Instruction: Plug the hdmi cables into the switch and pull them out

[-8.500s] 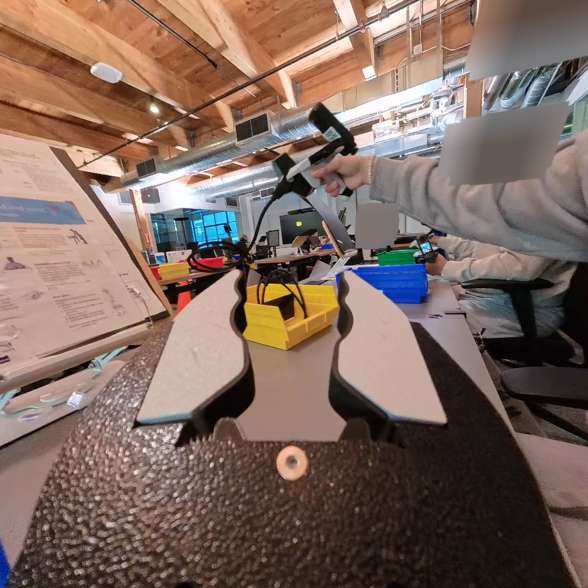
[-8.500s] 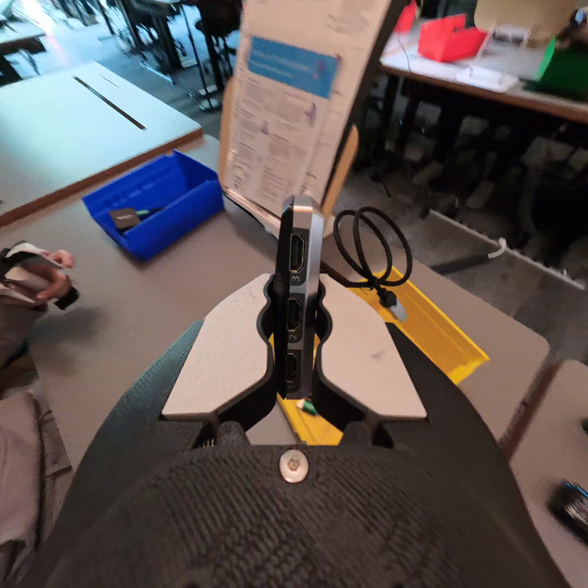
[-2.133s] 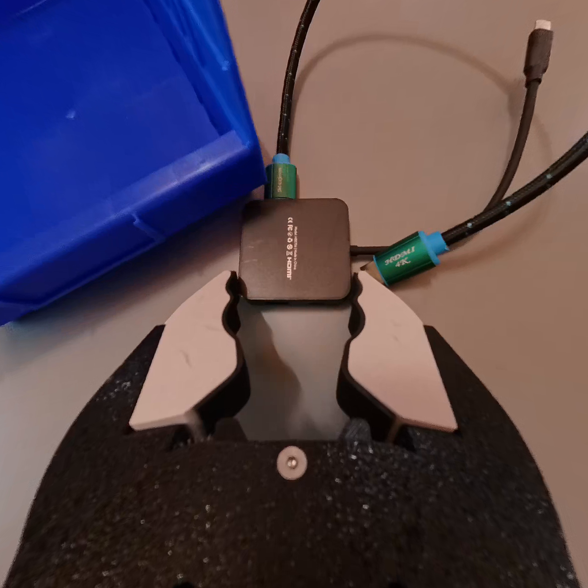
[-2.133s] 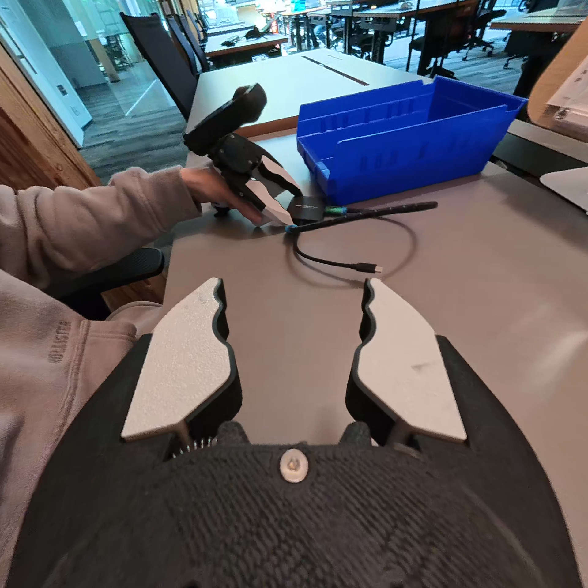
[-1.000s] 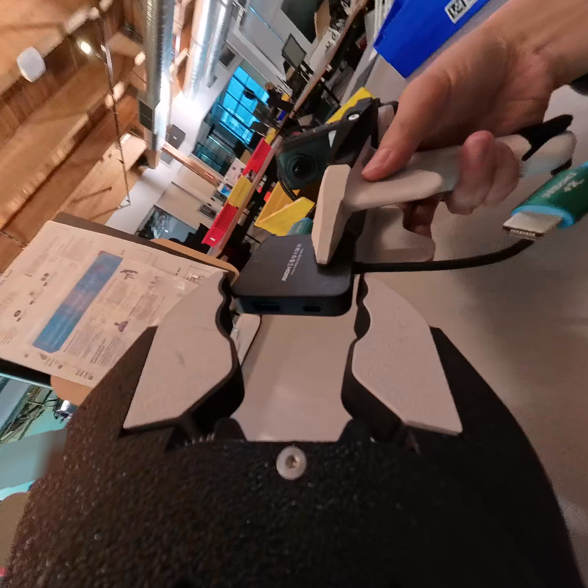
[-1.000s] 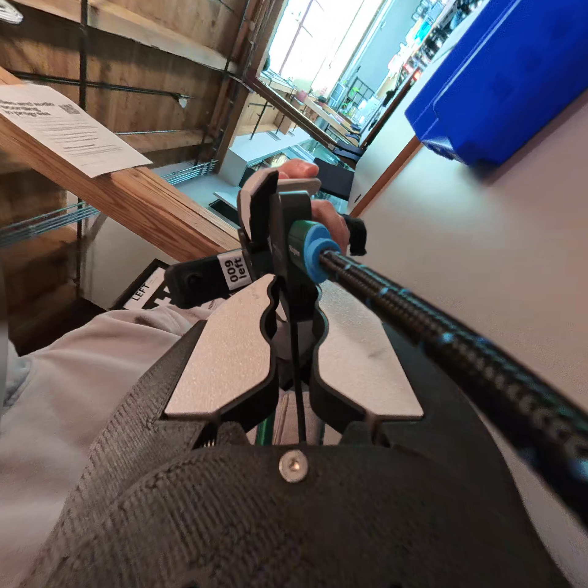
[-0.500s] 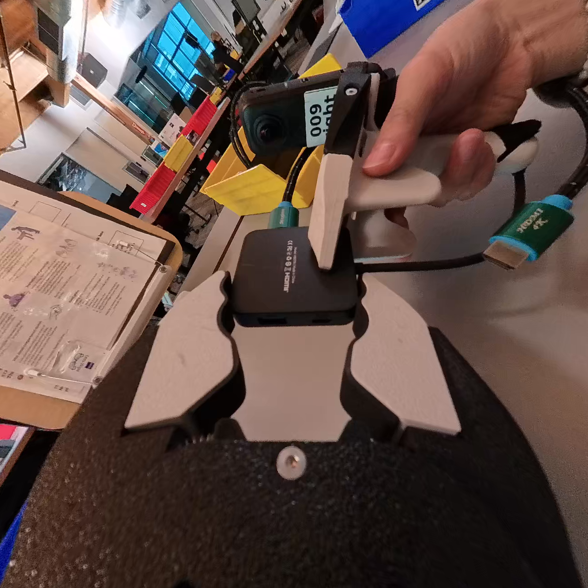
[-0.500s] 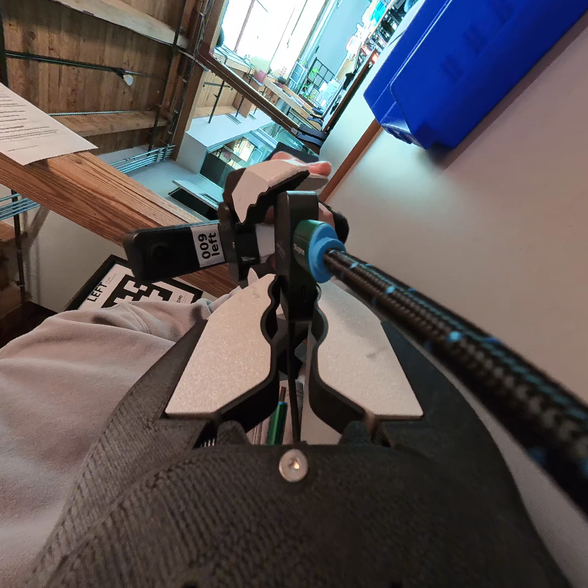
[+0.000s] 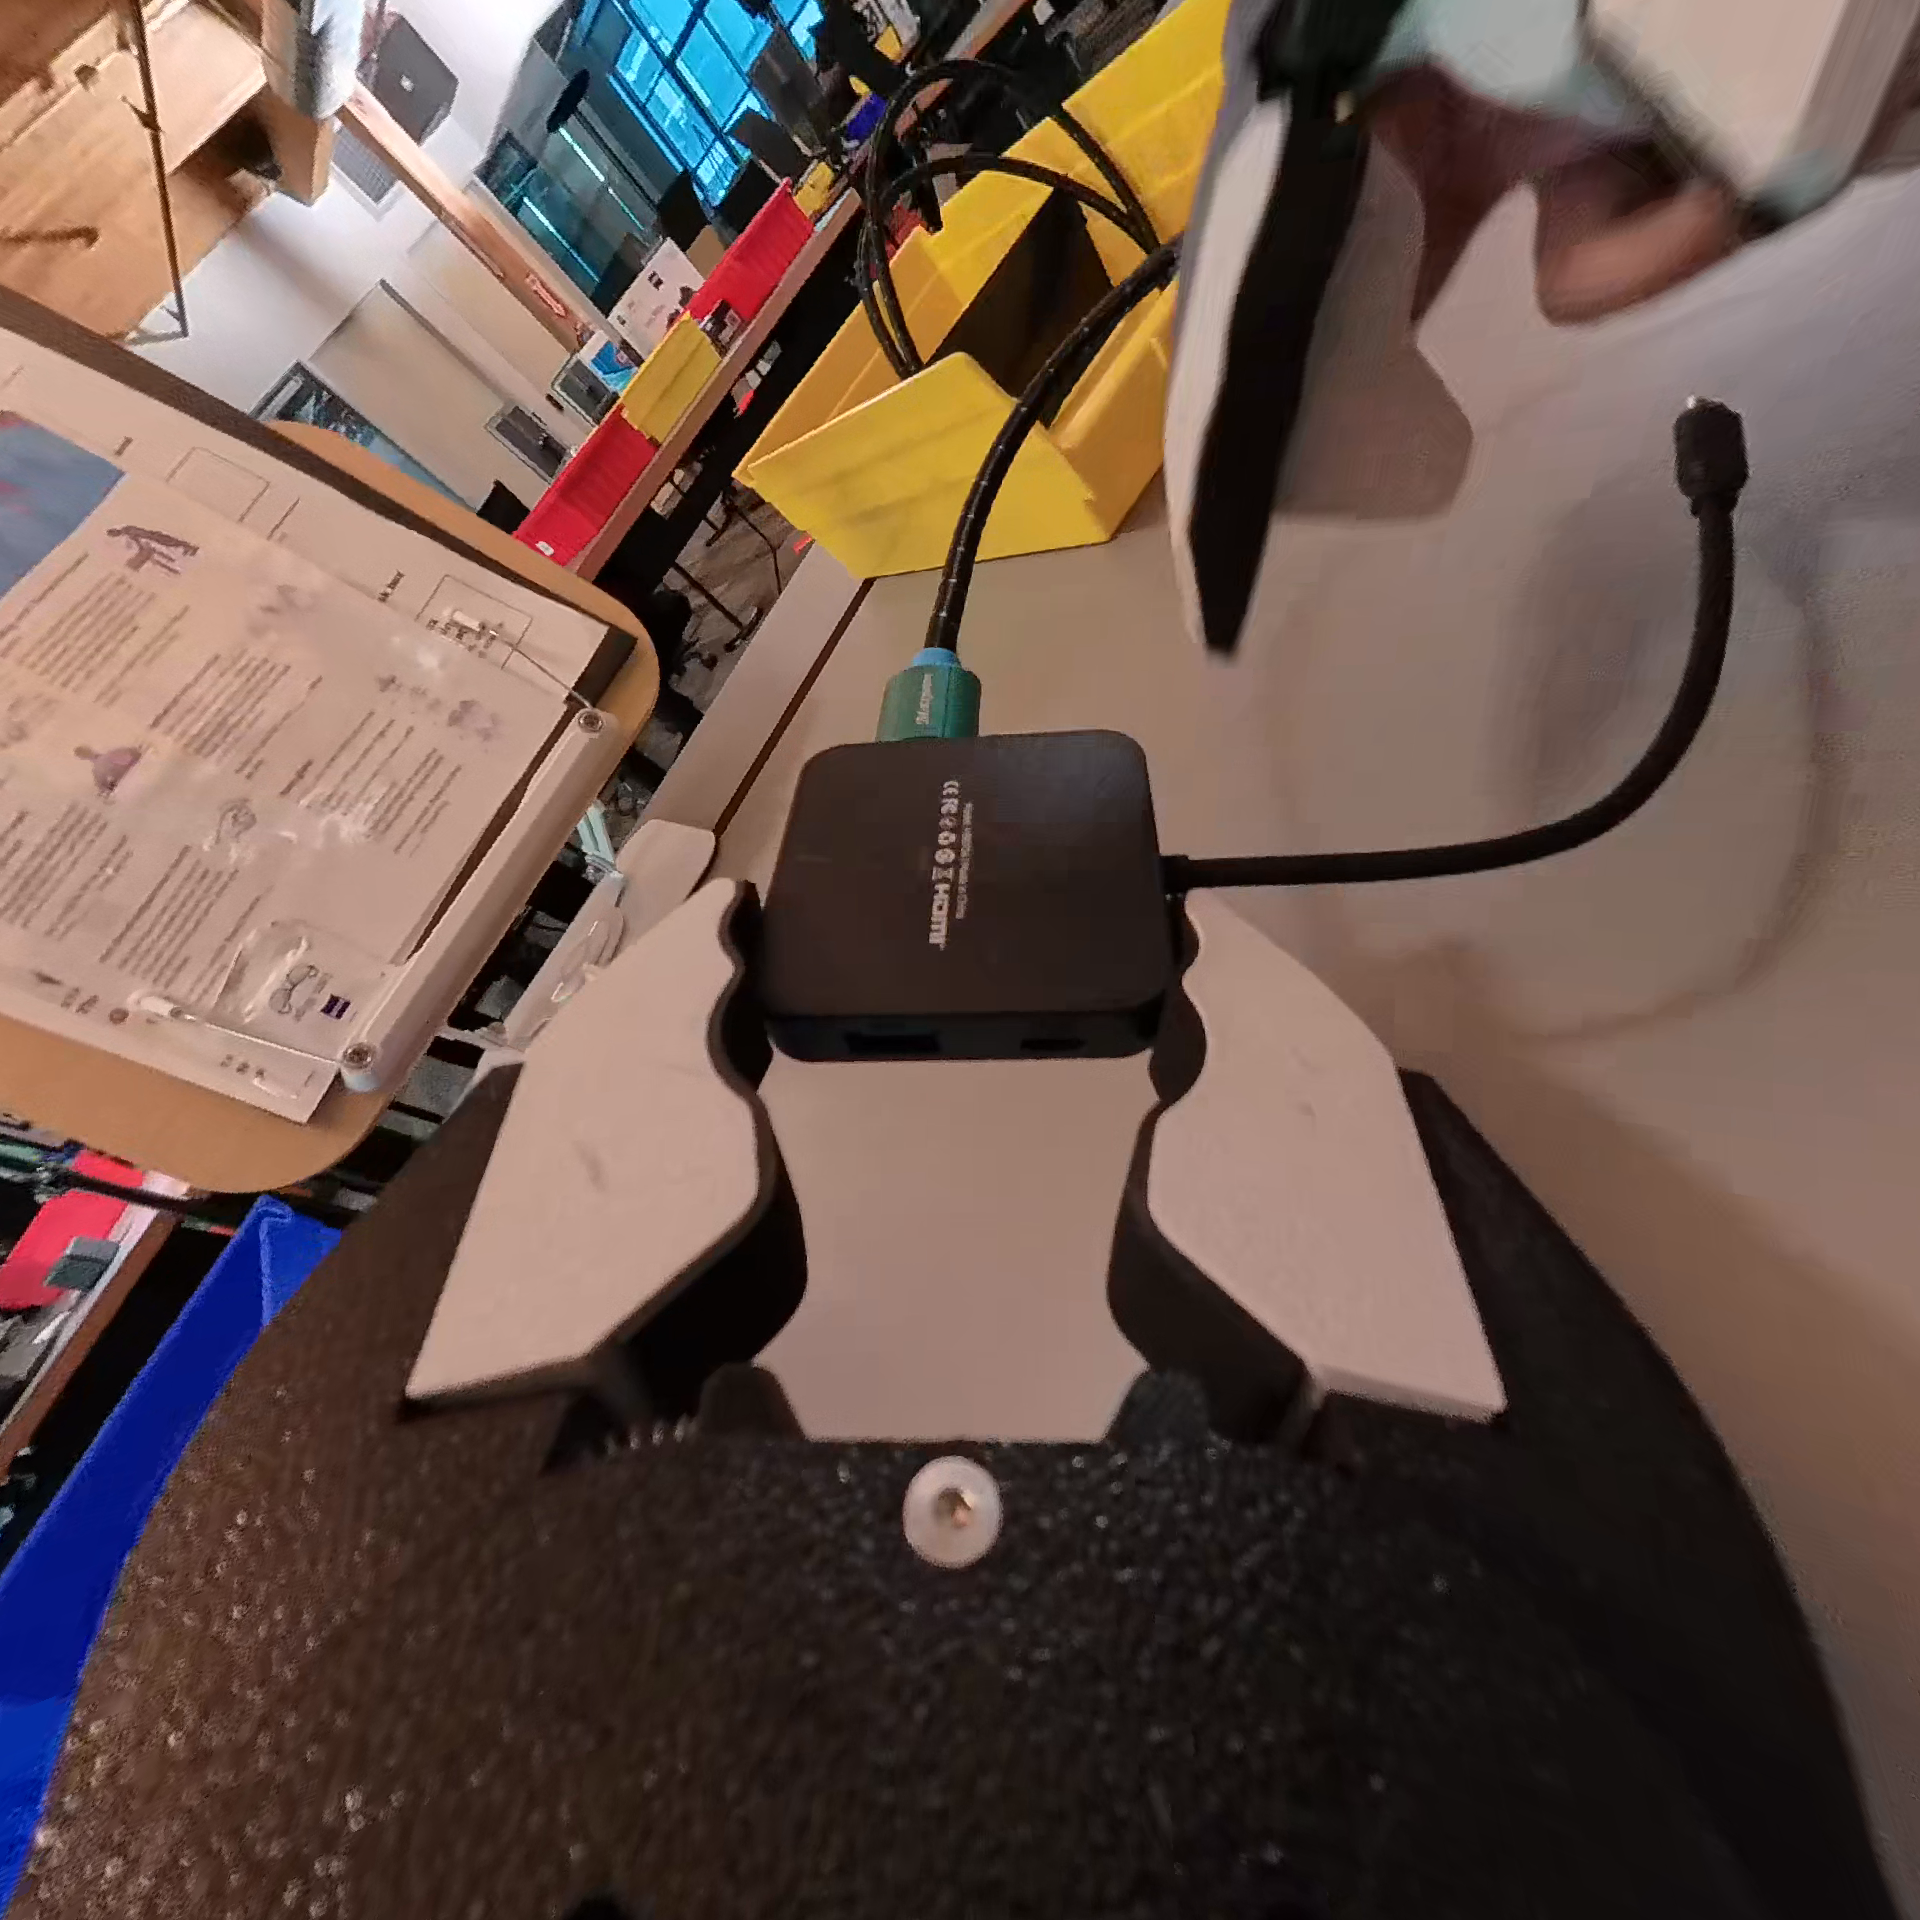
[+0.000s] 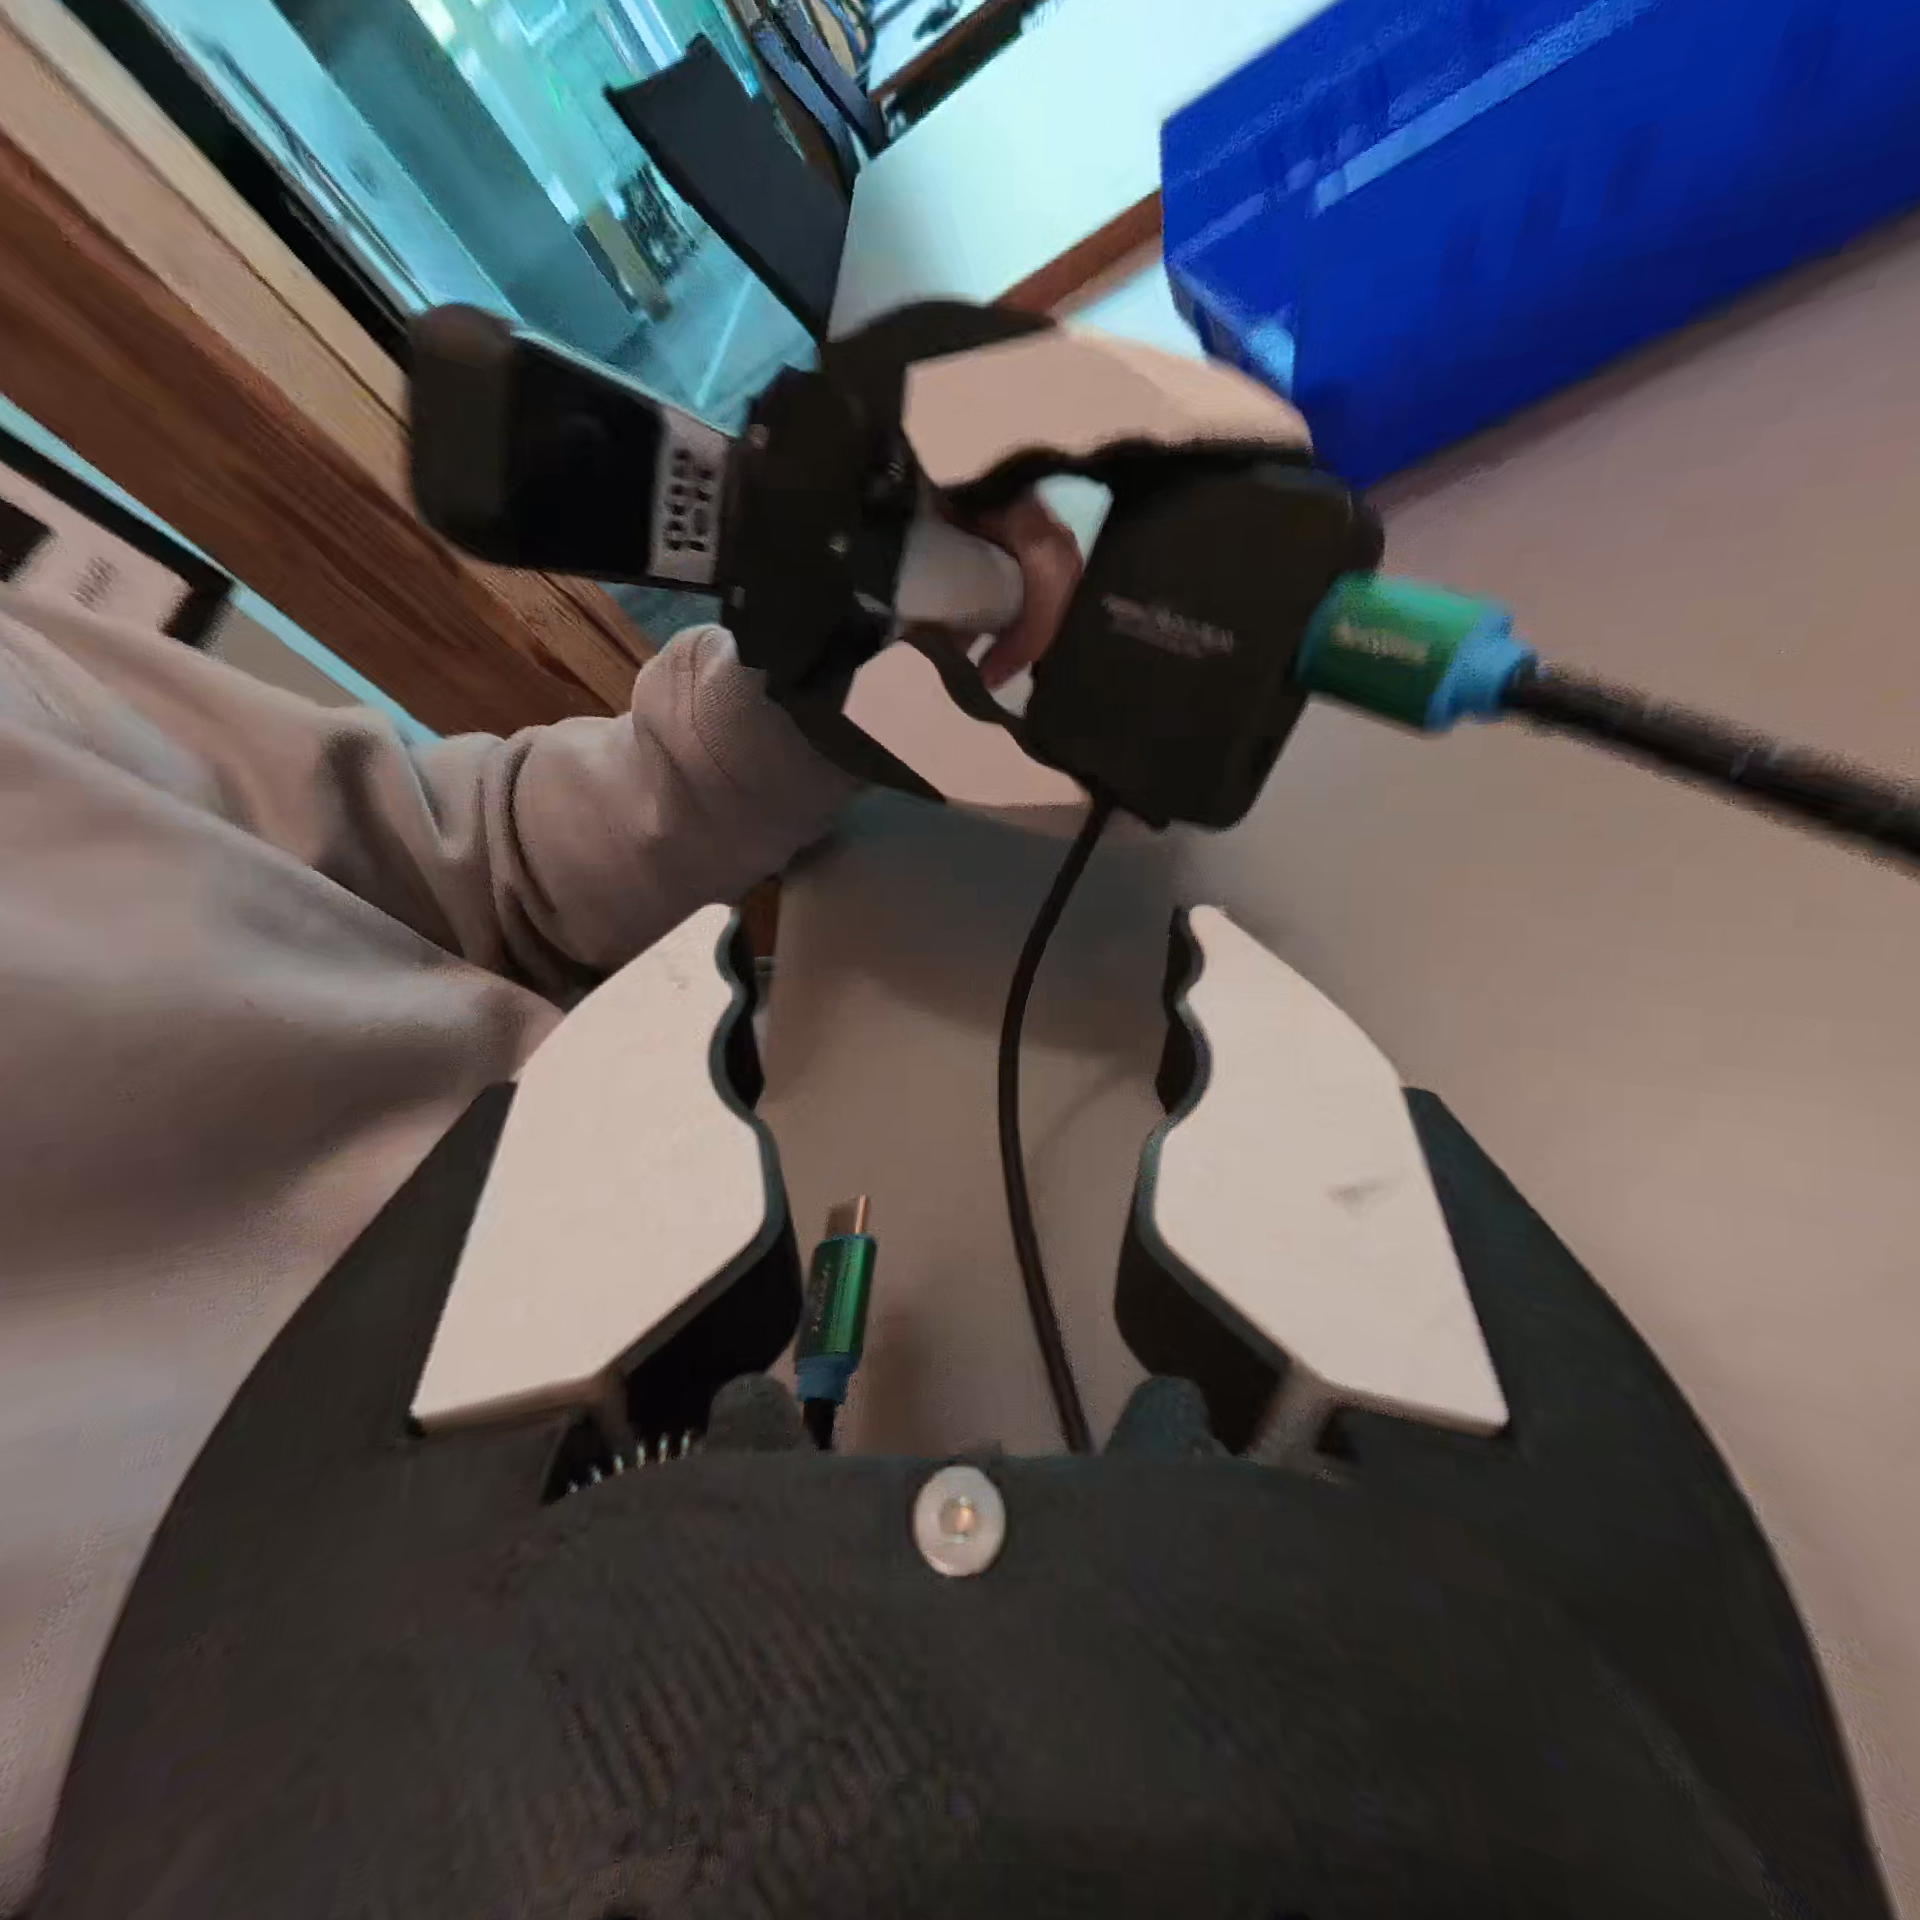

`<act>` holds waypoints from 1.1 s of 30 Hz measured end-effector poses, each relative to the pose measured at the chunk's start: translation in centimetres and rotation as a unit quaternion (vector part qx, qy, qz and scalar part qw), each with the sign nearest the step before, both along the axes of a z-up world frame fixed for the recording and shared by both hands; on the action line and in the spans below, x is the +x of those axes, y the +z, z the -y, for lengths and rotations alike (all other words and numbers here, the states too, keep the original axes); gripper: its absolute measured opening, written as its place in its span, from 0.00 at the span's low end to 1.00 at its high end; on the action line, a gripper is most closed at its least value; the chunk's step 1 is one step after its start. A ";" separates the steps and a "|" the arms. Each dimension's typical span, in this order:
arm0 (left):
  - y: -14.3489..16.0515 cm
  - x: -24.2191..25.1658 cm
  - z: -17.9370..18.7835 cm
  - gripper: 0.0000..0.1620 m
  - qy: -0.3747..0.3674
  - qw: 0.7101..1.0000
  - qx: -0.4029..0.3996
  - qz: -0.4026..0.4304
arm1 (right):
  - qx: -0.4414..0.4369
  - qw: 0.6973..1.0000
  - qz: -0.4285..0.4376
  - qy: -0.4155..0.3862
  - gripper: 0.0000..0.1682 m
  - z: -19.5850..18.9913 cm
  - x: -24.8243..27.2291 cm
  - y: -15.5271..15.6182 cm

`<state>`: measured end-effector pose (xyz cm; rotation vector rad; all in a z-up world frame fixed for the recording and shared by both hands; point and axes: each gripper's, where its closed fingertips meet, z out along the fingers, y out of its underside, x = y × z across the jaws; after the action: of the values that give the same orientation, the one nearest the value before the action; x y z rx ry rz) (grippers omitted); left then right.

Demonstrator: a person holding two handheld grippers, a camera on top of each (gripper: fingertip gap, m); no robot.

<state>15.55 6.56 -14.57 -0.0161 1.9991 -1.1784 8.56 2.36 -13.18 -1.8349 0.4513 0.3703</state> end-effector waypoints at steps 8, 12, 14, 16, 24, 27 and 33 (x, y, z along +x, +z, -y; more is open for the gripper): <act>-1.2 -0.9 -0.4 0.45 -0.053 0.992 -0.058 -0.104 | -0.036 0.913 0.401 -0.068 0.37 2.8 2.2 8.7; 0.1 -2.4 0.2 0.45 -0.126 0.966 -0.142 -0.174 | -0.133 0.898 0.414 0.060 0.37 1.5 4.4 5.4; 0.3 -3.0 0.4 0.45 -0.148 0.959 -0.151 -0.188 | -0.131 0.924 0.346 0.102 0.35 0.1 4.3 4.1; 0.3 -3.5 0.6 0.45 -0.161 0.958 -0.146 -0.189 | -0.135 0.922 0.339 0.128 0.32 -0.9 4.0 3.3; 0.6 -4.5 0.3 0.44 -0.185 0.951 -0.162 -0.187 | -0.148 0.922 0.317 0.165 0.15 -2.3 3.4 0.3; 0.4 -4.5 0.3 0.44 -0.186 0.950 -0.163 -0.188 | -0.149 0.926 0.307 0.162 0.12 -2.2 3.3 0.1; 0.1 -4.6 0.5 0.44 -0.187 0.952 -0.154 -0.185 | -0.168 0.930 0.285 0.159 0.12 -1.9 3.2 -0.2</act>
<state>10.99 6.01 -14.46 -0.0182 2.1767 -1.8380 11.77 4.26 -13.34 -2.2440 -0.2041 -0.0428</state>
